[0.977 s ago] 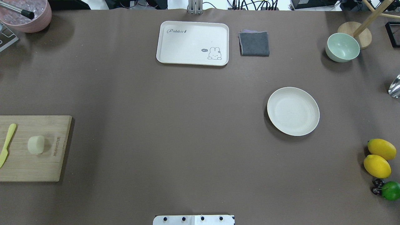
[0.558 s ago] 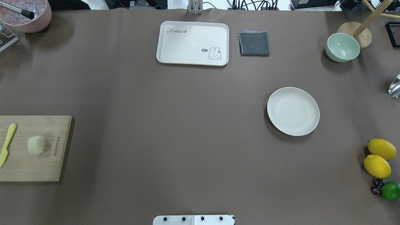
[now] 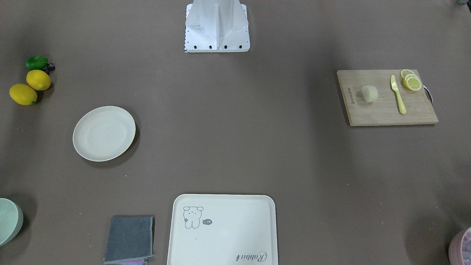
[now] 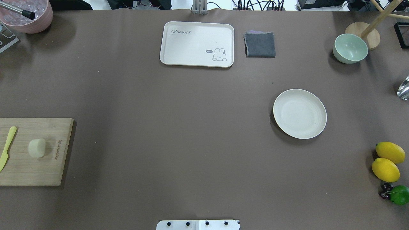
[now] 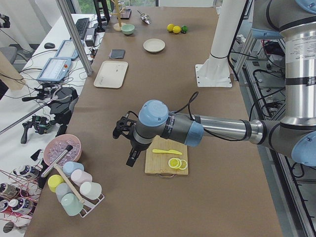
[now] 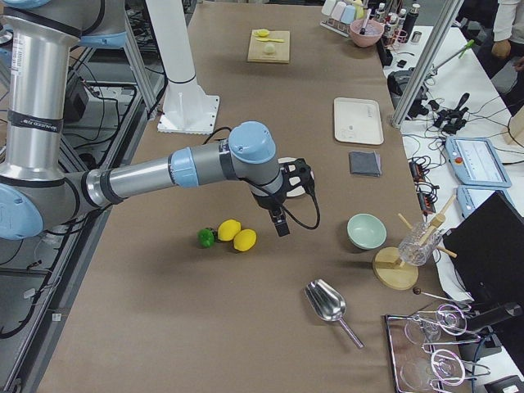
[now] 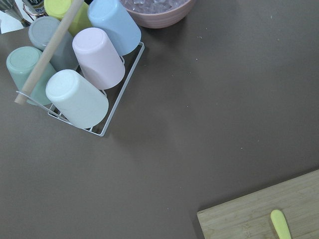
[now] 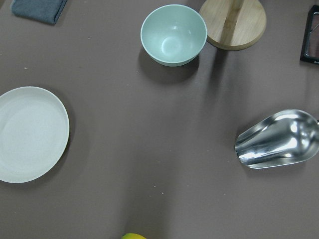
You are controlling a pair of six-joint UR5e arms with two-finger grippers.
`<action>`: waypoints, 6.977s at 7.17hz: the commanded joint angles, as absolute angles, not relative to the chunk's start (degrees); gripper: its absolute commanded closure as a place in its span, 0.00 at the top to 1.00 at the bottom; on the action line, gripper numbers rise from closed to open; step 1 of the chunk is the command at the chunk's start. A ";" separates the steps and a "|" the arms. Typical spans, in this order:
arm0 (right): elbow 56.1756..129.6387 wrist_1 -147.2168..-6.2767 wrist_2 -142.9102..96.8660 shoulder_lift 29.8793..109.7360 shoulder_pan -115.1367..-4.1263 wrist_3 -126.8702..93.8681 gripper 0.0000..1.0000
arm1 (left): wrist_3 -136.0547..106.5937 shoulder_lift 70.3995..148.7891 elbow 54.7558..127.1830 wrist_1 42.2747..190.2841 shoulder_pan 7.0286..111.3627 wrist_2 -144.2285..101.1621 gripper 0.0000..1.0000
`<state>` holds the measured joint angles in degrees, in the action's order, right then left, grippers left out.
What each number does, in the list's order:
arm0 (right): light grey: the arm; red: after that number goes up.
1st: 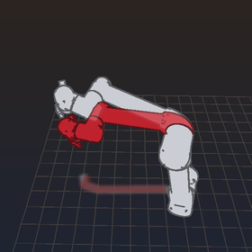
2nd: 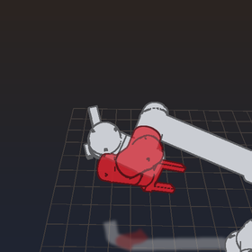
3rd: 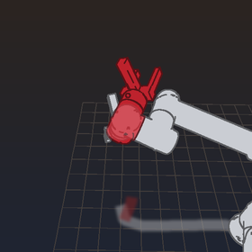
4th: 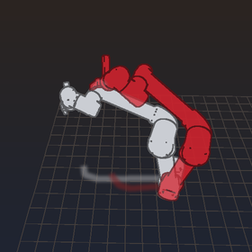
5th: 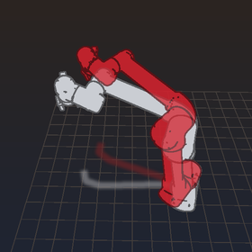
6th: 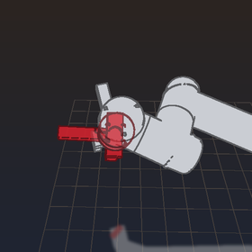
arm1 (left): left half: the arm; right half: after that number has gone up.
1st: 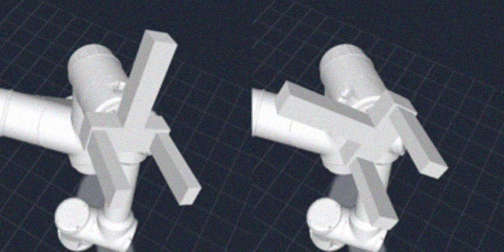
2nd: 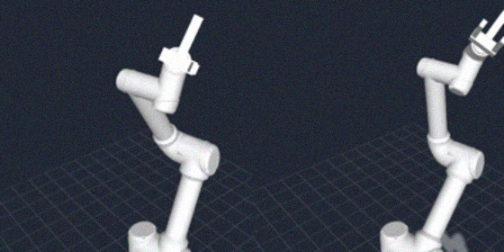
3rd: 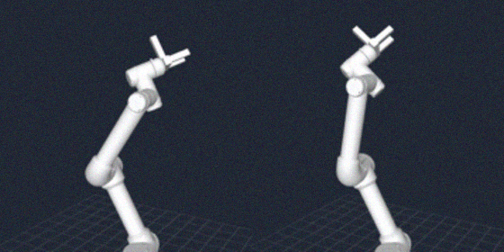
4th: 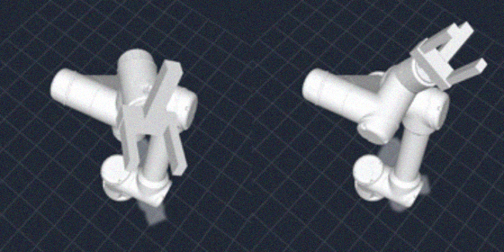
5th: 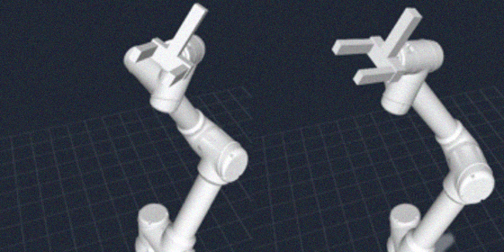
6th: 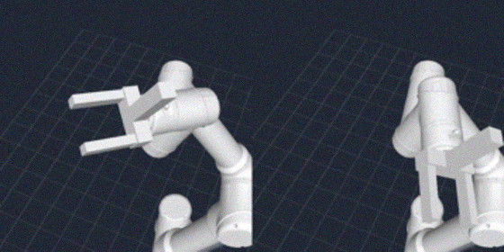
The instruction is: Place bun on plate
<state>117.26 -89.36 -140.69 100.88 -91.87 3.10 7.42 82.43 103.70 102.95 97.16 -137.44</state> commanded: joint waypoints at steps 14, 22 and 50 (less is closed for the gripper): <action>100.99 -52.12 -106.08 88.44 -39.91 -75.11 0.00 | 5.98 82.70 103.10 108.72 95.27 -140.71 0.98; 105.38 -68.47 -89.67 65.57 -19.09 -93.34 0.00 | -1.35 83.06 103.18 109.94 92.13 -140.71 0.98; 110.65 -94.40 -131.22 98.78 -90.53 3.25 1.00 | -87.89 124.81 95.28 112.06 25.32 -100.55 0.65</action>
